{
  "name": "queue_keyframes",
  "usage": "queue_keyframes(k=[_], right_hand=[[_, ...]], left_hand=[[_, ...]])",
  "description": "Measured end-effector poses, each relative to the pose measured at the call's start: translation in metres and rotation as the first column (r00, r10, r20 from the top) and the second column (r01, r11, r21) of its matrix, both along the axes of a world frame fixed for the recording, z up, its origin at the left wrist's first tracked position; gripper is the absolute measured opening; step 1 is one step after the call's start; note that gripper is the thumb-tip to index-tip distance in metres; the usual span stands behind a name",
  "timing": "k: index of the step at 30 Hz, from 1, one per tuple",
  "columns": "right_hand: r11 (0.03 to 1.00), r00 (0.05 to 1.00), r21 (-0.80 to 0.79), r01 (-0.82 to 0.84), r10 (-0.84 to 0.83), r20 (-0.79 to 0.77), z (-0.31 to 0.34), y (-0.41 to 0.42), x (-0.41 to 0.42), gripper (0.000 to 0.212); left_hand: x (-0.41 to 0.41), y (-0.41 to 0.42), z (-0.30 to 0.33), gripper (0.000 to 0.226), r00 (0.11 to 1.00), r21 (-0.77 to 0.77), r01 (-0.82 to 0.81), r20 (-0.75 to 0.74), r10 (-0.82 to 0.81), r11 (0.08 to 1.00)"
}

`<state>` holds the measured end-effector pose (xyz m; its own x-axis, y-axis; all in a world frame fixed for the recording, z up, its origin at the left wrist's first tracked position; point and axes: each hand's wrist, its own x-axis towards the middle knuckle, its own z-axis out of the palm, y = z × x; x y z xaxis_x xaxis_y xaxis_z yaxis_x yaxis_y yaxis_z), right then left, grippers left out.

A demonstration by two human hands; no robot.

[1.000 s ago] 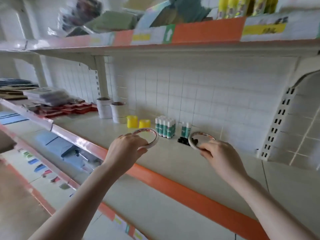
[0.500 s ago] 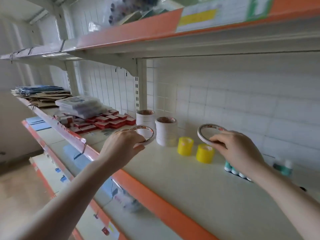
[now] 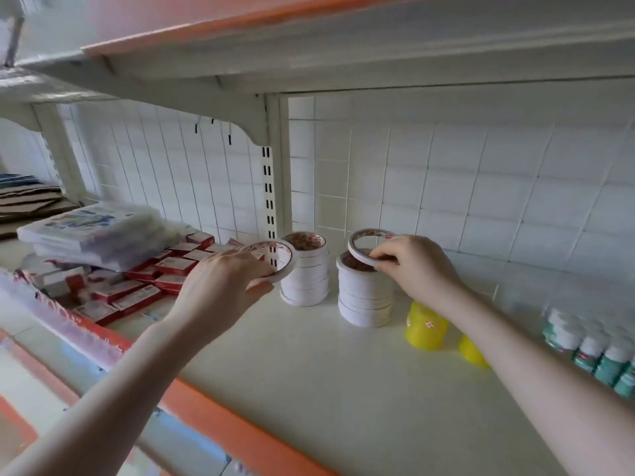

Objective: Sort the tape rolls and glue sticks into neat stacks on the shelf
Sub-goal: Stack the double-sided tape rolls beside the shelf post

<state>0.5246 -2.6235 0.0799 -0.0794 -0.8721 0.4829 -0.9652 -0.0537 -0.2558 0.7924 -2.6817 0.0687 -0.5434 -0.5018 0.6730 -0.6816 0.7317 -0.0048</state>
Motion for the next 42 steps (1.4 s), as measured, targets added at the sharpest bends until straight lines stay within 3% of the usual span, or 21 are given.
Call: queue_keyframes(k=[6,12,27,42], right_hand=[[0.993,0.996,0.098,0.067,-0.072,0.047,-0.003,-0.02,0.012,0.012],[0.99,0.998,0.126,0.067,-0.068,0.007,-0.002,-0.033,0.021,0.014],[0.987,1.0,0.16,0.026,-0.028,0.011,-0.003,-0.027,0.008,0.015],[0.982,0.987,0.19,-0.019,-0.011,0.158,-0.004,-0.024,0.002,0.02]], left_hand=[[0.007,-0.047,0.005,0.019,0.995,-0.022,0.098,0.019,-0.098,0.995],[0.006,-0.069,0.005,0.009,0.986,-0.034,0.165,-0.011,-0.166,0.986],[-0.009,-0.083,0.009,0.008,0.982,-0.006,0.187,-0.037,-0.188,0.982],[-0.027,-0.088,0.011,0.012,0.984,-0.021,0.18,0.016,-0.179,0.984]])
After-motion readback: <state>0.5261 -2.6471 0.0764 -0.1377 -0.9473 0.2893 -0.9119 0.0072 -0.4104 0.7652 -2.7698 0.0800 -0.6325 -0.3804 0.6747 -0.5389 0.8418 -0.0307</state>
